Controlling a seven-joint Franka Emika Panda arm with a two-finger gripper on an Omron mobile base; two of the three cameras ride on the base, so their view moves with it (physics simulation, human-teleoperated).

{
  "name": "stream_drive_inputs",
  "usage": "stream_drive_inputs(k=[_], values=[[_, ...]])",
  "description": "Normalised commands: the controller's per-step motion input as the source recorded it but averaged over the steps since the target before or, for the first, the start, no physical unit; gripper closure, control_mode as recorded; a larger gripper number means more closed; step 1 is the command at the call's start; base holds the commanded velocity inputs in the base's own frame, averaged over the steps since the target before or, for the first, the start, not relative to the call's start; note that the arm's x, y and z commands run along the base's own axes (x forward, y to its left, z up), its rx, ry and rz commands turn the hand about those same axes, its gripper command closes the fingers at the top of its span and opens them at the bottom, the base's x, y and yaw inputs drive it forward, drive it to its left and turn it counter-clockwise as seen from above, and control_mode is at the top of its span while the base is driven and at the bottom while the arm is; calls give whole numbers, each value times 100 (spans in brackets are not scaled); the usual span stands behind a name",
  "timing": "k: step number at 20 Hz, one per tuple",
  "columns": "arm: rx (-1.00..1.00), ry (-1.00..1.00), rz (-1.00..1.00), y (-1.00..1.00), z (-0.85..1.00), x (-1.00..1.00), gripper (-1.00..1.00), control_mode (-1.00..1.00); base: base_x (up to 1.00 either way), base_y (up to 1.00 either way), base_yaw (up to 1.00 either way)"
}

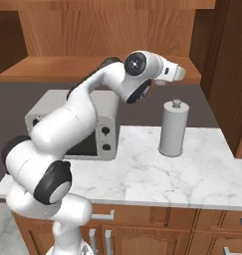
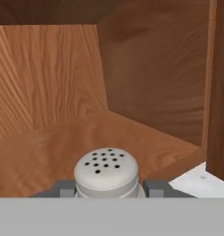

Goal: Collect the paprika, ketchup, and shaker from the cabinet and place them next to the stove.

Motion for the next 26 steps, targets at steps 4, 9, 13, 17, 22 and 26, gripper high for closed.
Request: stream_drive_inputs(k=[4, 9, 13, 17, 22, 26], values=[[0, -2, 0, 0, -12, -100, 100, -100, 0, 0, 0], [-3, 0, 0, 25, -37, -100, 100, -100, 0, 0, 0], [-10, 0, 0, 56, -64, -100, 100, -100, 0, 0, 0], [-14, -2, 6, 44, -77, -86, 100, -100, 0, 0, 0], [-4, -3, 2, 5, -19, -14, 100, 100, -78, 3, 5], [0, 0, 0, 0, 0, 0, 100, 100, -100, -35, 0]])
